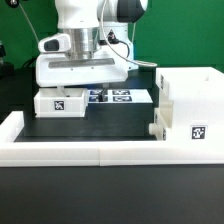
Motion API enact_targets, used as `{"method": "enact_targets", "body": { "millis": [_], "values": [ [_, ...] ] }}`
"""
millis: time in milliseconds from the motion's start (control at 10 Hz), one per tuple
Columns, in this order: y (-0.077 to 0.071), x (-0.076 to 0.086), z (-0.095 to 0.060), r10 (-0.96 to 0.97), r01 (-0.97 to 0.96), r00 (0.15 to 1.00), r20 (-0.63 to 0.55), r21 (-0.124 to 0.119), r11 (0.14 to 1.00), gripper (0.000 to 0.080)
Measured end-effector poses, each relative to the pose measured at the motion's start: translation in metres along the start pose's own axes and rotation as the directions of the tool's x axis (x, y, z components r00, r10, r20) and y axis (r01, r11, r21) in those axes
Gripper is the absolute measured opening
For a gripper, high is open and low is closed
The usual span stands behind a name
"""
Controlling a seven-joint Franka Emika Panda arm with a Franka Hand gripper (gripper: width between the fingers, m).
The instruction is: Assemble drawer
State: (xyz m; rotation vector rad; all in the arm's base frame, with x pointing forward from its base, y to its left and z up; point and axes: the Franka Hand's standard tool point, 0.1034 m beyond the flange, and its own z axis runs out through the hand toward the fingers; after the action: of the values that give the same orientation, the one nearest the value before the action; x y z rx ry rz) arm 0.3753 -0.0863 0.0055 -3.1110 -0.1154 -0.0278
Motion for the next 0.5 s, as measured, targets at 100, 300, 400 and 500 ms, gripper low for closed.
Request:
{"method": "enact_targets", "body": {
  "millis": [100, 300, 400, 500],
  "values": [
    [0.0019, -0.0009, 0.0002, 0.004, -0.004, 1.0, 0.0, 0.0, 1.0, 0.0649],
    [0.0033, -0.0003, -0.0003, 0.007, -0.007, 1.0, -0.011, -0.006, 1.0, 0.0649],
    [0.0032, -0.0003, -0.0005, 0.005, -0.005, 1.0, -0.019, -0.011, 1.0, 0.062],
    [0.0033, 0.0, -0.0006, 0.005, -0.005, 1.0, -0.019, -0.011, 1.0, 0.062]
  ]
}}
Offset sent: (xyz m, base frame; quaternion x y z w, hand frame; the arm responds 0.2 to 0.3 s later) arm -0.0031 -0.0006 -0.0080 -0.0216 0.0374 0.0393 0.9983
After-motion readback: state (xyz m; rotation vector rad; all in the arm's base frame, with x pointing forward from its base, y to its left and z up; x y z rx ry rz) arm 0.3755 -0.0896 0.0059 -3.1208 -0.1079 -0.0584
